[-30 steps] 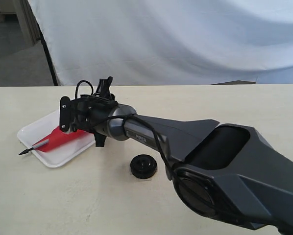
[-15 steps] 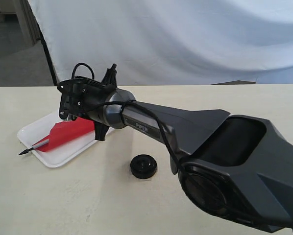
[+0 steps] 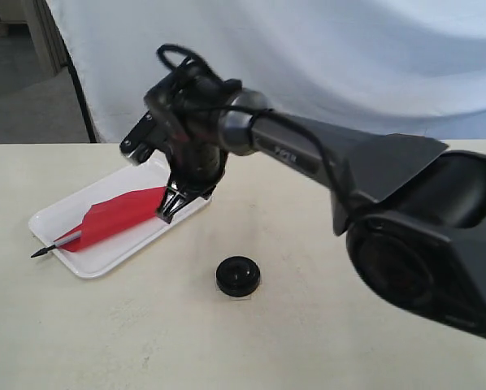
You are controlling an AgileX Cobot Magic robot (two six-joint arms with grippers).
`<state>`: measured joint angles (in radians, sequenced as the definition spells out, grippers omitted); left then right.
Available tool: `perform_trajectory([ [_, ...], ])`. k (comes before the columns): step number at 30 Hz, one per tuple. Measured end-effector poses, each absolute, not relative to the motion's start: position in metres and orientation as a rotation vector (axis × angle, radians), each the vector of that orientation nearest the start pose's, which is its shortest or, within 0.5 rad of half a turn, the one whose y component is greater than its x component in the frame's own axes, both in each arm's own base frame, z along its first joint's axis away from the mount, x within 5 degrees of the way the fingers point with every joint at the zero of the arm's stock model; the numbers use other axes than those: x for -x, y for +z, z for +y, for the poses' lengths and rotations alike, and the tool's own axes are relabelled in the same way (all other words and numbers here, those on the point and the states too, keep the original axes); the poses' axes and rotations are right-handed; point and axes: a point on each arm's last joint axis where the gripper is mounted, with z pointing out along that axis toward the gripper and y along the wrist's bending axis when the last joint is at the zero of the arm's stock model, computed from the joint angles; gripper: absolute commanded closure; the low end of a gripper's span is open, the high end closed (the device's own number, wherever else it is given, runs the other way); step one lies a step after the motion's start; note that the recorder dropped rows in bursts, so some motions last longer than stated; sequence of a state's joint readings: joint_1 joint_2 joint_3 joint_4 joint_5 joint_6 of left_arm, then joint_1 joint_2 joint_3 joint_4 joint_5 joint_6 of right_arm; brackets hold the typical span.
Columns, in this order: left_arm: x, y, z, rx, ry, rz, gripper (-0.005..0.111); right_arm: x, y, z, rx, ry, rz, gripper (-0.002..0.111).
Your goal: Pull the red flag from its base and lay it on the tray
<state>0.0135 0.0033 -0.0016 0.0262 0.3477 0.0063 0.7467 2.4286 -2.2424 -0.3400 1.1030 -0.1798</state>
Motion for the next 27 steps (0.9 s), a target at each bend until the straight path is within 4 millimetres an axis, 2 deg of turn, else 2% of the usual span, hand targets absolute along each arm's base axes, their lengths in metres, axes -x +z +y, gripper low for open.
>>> perform_trajectory([
  [3, -0.054, 0.182, 0.002, -0.01, 0.039, 1.833, 0.107, -0.41, 0.207, 0.317, 1.245, -0.182, 2.433, 0.108],
  [8, -0.054, 0.182, 0.002, -0.01, 0.039, 1.833, 0.107, -0.422, 0.221, 0.284, 1.146, -0.129, 2.528, 0.108],
  [12, -0.054, 0.182, 0.002, -0.01, 0.039, 1.833, 0.107, -0.43, 0.224, 0.244, 1.016, 0.019, 2.625, 0.108],
  [17, -0.054, 0.182, 0.002, -0.01, 0.039, 1.833, 0.107, -0.431, 0.217, 0.179, 0.809, 0.112, 2.697, 0.108],
  [27, -0.054, 0.182, 0.002, -0.01, 0.039, 1.833, 0.107, -0.409, 0.206, 0.03, 0.282, 0.21, 2.806, 0.108],
])
